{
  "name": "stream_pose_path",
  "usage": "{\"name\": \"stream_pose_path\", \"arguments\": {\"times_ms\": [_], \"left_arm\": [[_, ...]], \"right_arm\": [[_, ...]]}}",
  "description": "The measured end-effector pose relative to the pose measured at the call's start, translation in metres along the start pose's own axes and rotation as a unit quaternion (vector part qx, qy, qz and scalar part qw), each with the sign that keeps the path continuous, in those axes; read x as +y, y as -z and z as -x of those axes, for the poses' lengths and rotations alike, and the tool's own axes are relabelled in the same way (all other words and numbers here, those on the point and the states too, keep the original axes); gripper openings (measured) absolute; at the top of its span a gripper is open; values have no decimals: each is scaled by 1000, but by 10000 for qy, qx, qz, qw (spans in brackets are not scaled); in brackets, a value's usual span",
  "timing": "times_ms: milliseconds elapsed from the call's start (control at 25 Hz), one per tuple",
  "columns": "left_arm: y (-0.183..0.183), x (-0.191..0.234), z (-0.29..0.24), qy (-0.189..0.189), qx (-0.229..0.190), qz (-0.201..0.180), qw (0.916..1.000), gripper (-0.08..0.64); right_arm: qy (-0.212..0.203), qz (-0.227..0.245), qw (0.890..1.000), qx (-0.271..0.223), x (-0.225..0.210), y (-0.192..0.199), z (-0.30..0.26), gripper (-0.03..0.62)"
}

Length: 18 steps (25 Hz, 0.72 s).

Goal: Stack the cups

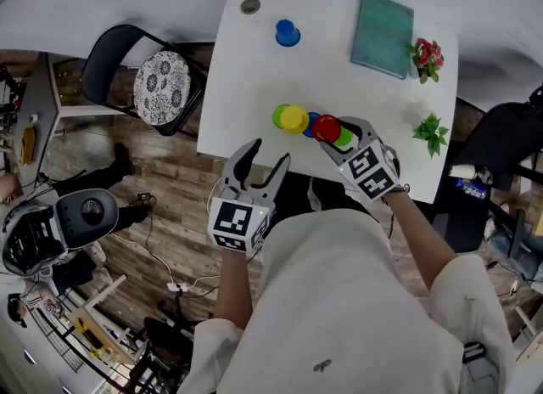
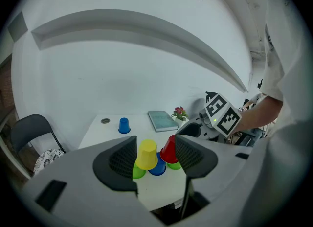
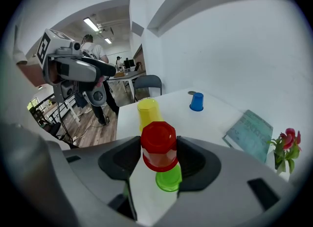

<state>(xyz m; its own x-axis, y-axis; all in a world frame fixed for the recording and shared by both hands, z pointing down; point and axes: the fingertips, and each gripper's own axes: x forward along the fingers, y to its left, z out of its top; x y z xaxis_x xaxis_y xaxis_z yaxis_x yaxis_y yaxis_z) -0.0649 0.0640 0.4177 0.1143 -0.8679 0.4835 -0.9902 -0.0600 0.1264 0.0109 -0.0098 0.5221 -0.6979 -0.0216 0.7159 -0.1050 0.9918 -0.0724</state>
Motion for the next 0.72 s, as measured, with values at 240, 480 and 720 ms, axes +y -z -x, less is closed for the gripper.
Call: {"name": "stream_pose_path", "arguments": {"times_ms": [240, 480, 720], "left_arm": [[3, 1, 7, -62, -7, 32, 10000, 252], [6, 1, 11, -90, -14, 60, 9999, 252], [8, 1, 13, -111, 4, 60, 9999, 252]], "right_arm": [[79, 103, 9999, 102, 0, 4, -2, 235], [128, 122, 9998, 44, -1, 1, -2, 236], [117, 81, 9999, -15, -1, 0, 1, 266]]}}
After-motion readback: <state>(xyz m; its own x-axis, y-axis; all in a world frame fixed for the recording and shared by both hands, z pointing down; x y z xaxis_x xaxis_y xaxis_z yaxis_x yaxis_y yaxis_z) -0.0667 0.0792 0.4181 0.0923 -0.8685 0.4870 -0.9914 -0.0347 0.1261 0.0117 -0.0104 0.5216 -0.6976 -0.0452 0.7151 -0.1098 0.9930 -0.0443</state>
